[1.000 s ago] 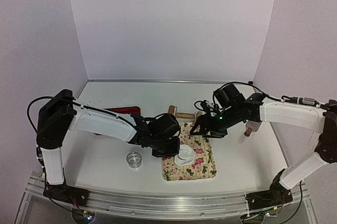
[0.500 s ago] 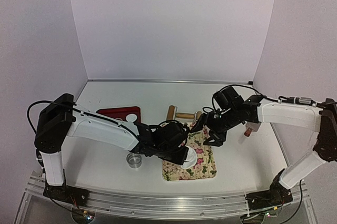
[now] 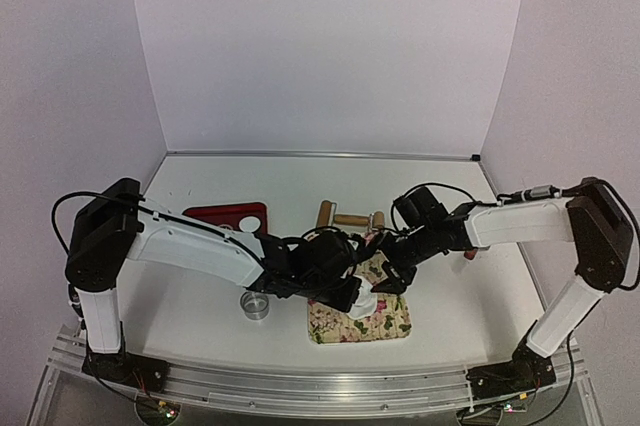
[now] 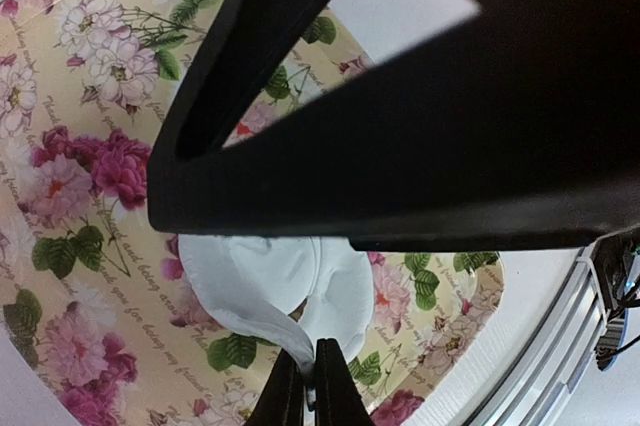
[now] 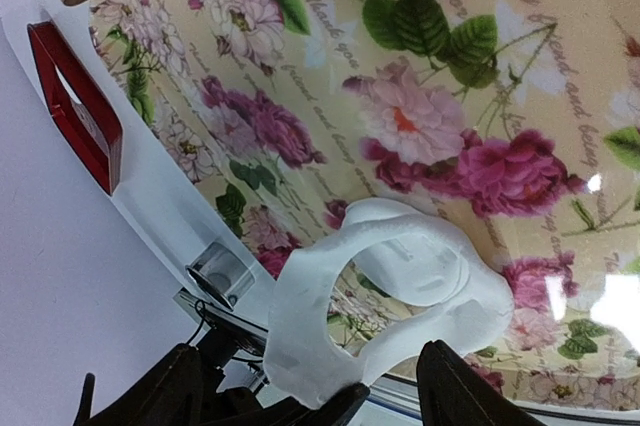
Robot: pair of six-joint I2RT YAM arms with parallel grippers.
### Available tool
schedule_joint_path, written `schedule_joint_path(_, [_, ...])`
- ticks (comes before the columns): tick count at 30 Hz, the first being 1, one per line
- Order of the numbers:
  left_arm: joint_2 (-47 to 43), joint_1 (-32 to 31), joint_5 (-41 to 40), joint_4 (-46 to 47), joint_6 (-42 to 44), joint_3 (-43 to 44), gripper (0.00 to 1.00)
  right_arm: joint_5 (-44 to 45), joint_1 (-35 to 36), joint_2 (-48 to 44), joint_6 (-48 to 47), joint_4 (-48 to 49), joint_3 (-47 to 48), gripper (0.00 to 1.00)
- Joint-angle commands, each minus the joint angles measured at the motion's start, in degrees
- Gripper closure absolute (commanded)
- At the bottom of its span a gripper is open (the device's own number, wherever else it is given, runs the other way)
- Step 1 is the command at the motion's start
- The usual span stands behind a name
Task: Roll out the dumpling wrappers from the dough
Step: Pass from the left arm to the right
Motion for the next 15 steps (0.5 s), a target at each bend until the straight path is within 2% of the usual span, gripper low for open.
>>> schedule_joint_path(1, [-2.2,-0.6,1.1,2.5,3.6,1.8,0.95,-2.3,0.3,3.0,3.5,7.7,-0.1,0.36])
schedule_joint_path(5, [-1.9,-0.6,1.5,3.0,4.5,2.4,0.94,-4.4,0.6,5.5,5.3,11.9,-0.9,0.39])
schedule_joint_path(15, [0.0,-0.6,1.9,3.7,4.6,3.8,0.94,-9.3,0.7,8.8,8.1,20.7,-2.6,0.59])
